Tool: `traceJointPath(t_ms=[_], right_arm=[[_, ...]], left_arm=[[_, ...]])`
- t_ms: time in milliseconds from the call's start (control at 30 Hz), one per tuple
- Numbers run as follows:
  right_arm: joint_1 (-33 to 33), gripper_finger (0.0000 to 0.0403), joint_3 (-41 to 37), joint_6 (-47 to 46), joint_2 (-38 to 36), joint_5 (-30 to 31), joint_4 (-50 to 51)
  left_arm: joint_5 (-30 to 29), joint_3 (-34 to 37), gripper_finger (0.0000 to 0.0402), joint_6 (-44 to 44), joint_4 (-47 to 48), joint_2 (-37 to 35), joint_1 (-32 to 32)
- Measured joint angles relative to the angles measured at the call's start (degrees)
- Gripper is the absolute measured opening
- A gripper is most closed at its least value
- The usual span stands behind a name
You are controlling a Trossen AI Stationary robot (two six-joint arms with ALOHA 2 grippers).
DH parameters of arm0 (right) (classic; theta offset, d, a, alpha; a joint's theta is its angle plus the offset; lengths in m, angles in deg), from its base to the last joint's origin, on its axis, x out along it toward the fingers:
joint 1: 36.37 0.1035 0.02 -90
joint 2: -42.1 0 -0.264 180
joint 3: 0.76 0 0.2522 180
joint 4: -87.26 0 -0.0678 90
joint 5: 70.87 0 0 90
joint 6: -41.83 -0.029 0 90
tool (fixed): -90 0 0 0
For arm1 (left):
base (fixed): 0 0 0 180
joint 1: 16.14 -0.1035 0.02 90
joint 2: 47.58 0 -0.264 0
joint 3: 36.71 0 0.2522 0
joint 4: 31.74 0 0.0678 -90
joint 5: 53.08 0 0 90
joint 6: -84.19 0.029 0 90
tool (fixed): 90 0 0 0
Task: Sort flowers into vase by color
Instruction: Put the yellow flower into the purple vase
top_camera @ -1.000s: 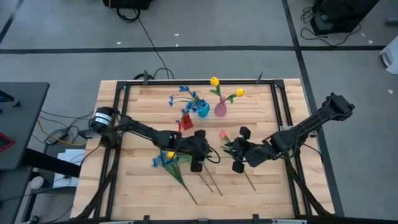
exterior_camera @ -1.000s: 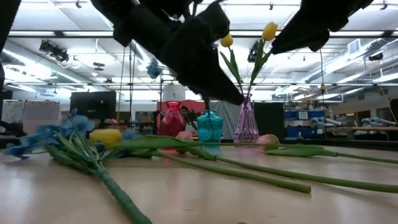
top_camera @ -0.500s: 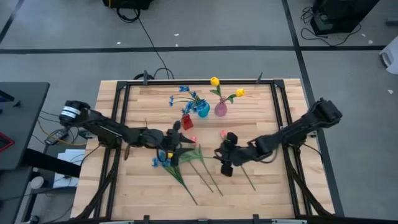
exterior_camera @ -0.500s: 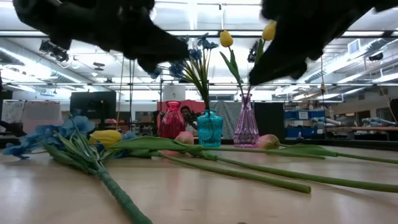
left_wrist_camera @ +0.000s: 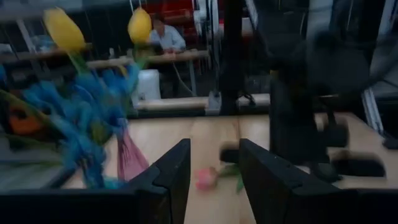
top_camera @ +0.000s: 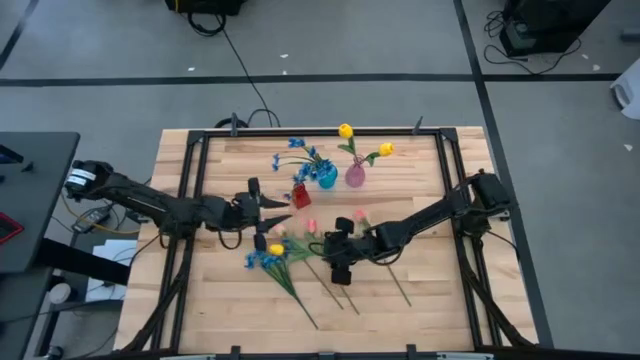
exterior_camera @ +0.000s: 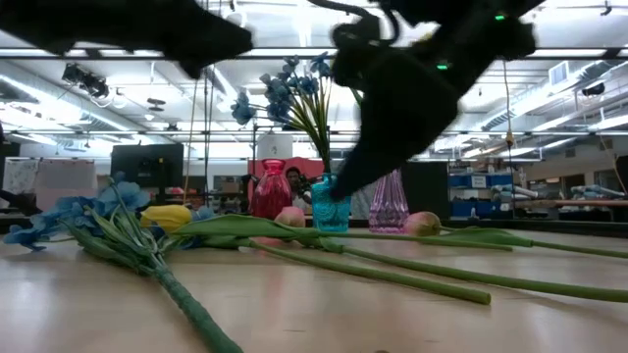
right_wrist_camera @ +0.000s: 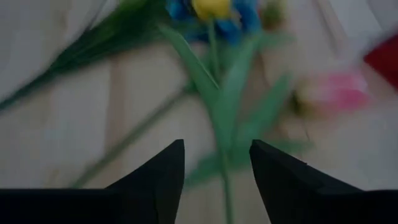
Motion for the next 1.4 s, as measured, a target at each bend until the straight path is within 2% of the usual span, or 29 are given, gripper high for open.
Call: traceJointPath(t_ms=[167,267,467,600,767,1067,1400], right_arm=[[0.0,0.0175,1.7,1.7,3.5,1.0,0.9],[-0.3,0.0163,2.4,1.7,5.1,1.1,0.7],[-1.4,0.0134,3.1,1.1,6.4,1.4,2.8],[-1.8,0.0089,3.2,-0.2,5.2,2.0,6.5],[-2.5,0.0013,3.2,-1.4,4.3,0.8,10.9],[-2.7,0.0006,3.1,-2.7,-1.2,0.5,17.8],[-2.7,0.0039,3.1,-6.2,-5.2,-0.8,22.7]], left_arm=[[0.0,1.6,0.0142,2.6,-2.0,-3.5,1.0],[-1.1,5.4,0.0142,3.9,-3.1,-6.0,1.5],[-2.0,9.6,0.0142,6.9,-11.8,-8.2,1.6],[-3.4,11.4,0.0142,8.1,-14.8,-11.0,1.7],[-4.9,12.3,0.0142,9.2,-13.8,-12.9,1.7],[-5.7,11.8,0.0142,8.3,-10.3,-11.3,1.5],[-6.9,10.6,0.0142,7.5,-9.4,-9.0,1.5]])
